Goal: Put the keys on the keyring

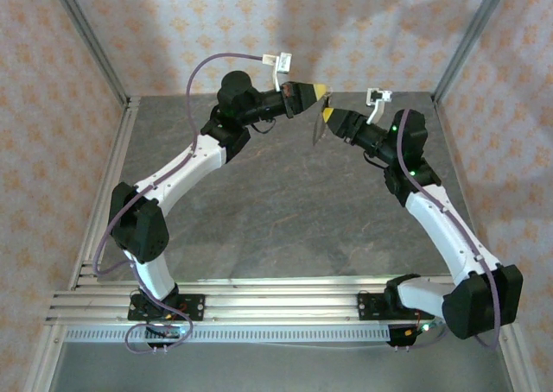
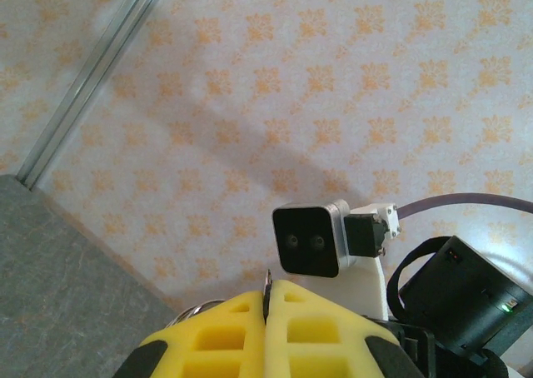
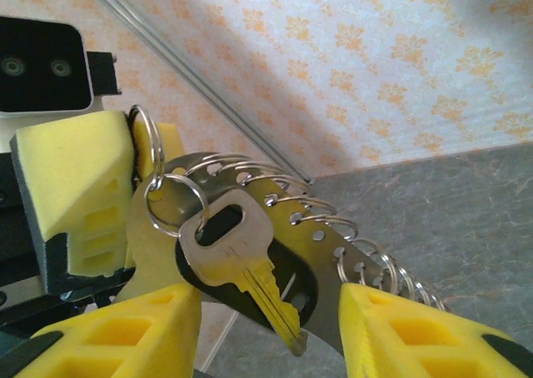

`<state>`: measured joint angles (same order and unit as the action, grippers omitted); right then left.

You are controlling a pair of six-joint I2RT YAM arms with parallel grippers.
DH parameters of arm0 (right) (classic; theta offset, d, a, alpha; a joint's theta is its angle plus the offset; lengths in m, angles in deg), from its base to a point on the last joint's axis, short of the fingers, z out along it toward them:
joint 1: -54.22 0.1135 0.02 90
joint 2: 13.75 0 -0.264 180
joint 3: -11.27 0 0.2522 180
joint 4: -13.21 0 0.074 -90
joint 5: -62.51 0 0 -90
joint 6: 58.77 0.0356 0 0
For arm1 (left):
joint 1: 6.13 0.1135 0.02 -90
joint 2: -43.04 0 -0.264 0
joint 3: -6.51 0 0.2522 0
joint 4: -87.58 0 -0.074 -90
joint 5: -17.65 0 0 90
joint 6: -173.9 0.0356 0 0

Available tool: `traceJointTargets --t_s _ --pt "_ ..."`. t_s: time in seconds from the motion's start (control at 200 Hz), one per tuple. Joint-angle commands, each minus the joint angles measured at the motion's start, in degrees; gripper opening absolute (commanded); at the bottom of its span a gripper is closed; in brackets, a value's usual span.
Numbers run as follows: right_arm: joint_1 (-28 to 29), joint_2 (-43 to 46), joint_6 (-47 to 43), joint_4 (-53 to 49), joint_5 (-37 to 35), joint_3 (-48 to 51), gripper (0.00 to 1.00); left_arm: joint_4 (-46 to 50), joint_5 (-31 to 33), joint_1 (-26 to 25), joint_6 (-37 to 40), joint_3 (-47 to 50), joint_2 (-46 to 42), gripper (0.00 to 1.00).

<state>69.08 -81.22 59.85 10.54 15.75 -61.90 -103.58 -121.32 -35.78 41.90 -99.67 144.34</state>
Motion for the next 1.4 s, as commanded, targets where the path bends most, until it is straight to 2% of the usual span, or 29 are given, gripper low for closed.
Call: traceJointTargets --t_s 0.0,0.265,0.591,0.916,1.266,1.396 --pt "0.36 -0.04 -1.55 0.87 -2.10 -2.80 0.45 -2.62 0.37 -0.58 0.25 -2.41 -1.45 0.00" --pt "0.43 -1.62 -1.80 0.97 -2.77 -3.64 0.44 -2.62 0.45 -0.50 0.25 -2.50 -1.18 0.00" --pt "0.55 -1.68 -1.92 2.14 -0.37 -4.17 0.45 -2.34 0.63 -0.61 0.29 -2.33 -0.92 0.00" --pt "0.80 -1.31 -3.96 -0.03 -2.18 -4.89 0.45 -2.41 0.63 -0.60 -0.01 -2.85 -0.57 0.00" --pt "7.04 -0.78 -19.09 -13.54 -11.19 -10.14 0.40 -2.10 0.63 -0.68 0.08 -3.03 -0.41 0.00" --pt "7.59 -0.59 -20.90 -14.78 -13.37 -9.85 0.36 -2.06 0.63 -0.74 0.07 -3.12 -0.40 0.00"
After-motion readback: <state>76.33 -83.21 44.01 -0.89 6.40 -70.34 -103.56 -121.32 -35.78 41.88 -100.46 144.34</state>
